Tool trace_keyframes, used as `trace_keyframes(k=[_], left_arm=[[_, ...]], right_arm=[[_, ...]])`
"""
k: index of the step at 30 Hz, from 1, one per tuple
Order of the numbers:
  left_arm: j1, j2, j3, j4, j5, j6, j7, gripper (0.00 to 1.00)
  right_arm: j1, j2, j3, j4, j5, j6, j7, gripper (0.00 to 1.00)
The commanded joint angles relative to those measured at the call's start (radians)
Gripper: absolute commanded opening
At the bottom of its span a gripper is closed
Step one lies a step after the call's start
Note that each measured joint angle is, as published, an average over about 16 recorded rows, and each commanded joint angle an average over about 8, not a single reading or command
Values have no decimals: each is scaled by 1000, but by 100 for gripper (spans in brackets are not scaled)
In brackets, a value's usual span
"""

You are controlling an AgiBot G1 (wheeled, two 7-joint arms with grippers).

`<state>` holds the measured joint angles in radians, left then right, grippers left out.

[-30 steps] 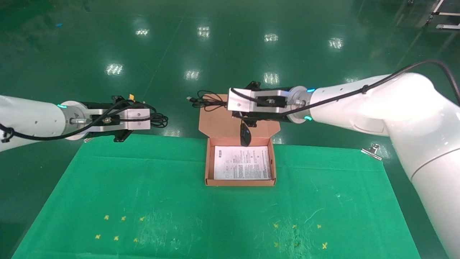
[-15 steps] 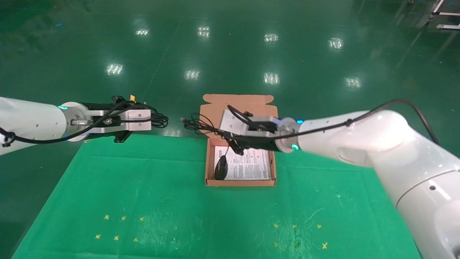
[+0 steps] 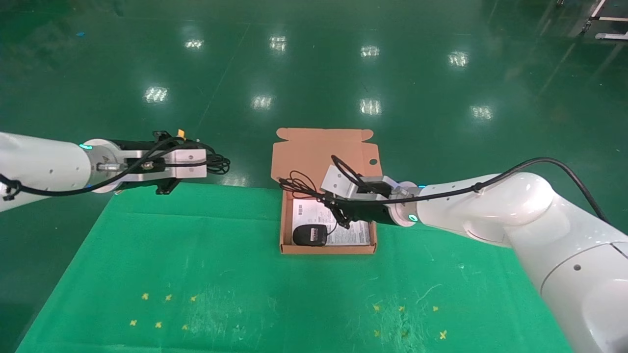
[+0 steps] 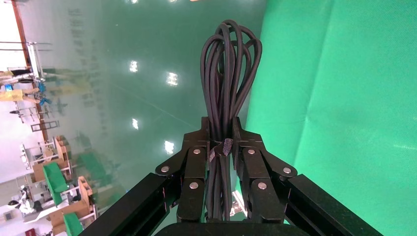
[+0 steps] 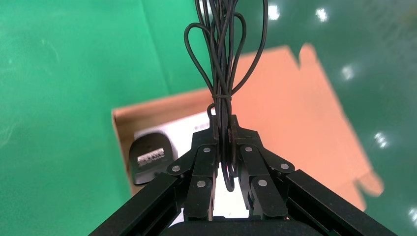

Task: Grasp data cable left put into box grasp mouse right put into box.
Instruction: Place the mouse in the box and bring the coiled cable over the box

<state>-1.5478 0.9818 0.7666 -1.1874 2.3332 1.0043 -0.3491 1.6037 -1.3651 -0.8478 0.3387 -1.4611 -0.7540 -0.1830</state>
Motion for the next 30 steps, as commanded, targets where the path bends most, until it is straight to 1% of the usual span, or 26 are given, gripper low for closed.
trace_keyframes(k=[1, 2, 3, 10, 16, 23, 30], left_arm=[[0, 0, 0, -1, 0, 0, 0, 0], [0, 0, 0, -1, 0, 0, 0, 0], [0, 0, 0, -1, 1, 0, 0, 0], [4, 6, 1, 0, -7, -3, 4, 0], [14, 43, 9, 41, -38, -30, 37, 0], [25, 132, 21, 167, -86, -118, 124, 0], [37, 258, 28, 351, -156, -257, 259, 0]], right_arm=[[-1, -1, -20, -13, 5, 9, 10, 79], [-1, -1, -21, -13, 6, 9, 10, 92], [-2, 0, -22, -13, 7, 10, 11, 100], [-8, 17, -27, 11, 14, 6, 15, 100], [-16, 37, -35, 37, 15, 6, 28, 100], [-12, 96, -31, 68, 17, 1, 31, 100], [4, 204, -27, 131, 6, -2, 43, 100]])
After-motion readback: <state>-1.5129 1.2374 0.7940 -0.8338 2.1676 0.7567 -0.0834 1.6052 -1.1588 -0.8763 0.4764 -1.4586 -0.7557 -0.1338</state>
